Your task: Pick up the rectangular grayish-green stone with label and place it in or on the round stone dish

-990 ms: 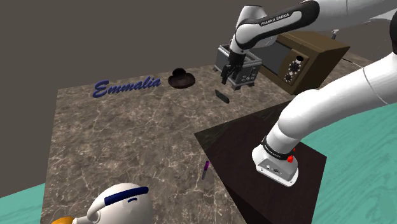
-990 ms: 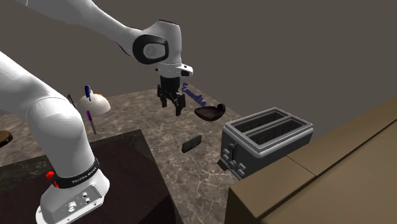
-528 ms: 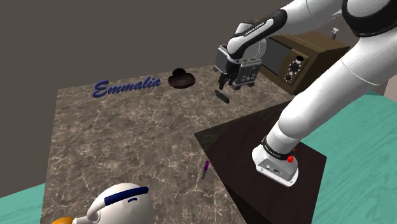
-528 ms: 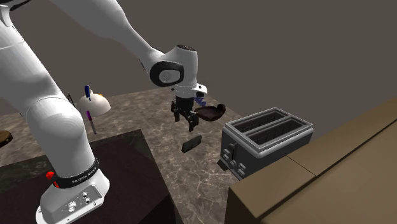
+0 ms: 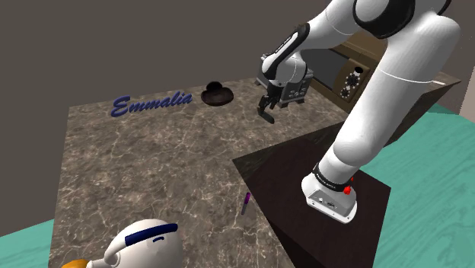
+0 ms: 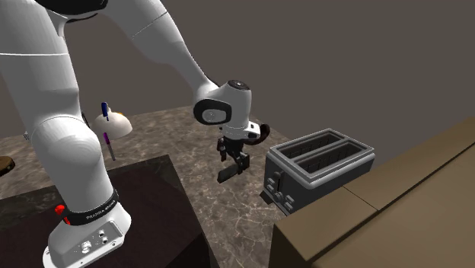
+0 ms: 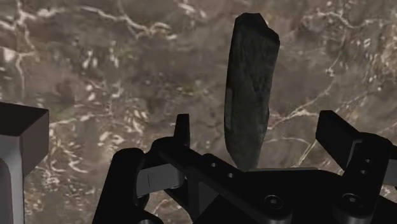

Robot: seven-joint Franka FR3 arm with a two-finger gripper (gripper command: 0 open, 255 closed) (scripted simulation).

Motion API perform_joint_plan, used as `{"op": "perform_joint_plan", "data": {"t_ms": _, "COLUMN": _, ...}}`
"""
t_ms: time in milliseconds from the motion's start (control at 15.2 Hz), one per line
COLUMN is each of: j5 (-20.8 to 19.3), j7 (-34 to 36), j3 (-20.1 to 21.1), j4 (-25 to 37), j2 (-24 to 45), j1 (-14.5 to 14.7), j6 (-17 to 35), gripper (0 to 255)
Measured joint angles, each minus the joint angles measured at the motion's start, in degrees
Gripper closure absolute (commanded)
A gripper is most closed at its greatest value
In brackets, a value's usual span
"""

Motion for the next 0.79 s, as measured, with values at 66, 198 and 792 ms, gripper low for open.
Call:
{"op": "perform_joint_plan", "data": {"t_ms": 66, "j5": 1.3, "j7": -0.8, "j3": 0.4, "j4": -0.1, "j2": 1.0, "j1": 0.1, "j6": 1.0, "gripper": 0}}
{"op": "perform_joint_plan", "data": {"t_ms": 198, "j5": 3.3, "j7": -2.4, "j3": 0.9, "j4": 0.0, "j2": 2.8, "j1": -0.1, "j6": 2.3, "gripper": 0}}
{"op": "perform_joint_plan", "data": {"t_ms": 792, "j5": 6.1, "j7": -4.4, "j3": 1.9, "j4": 0.0, "j2": 4.9, "j1": -0.3, "j6": 4.1, "gripper": 0}}
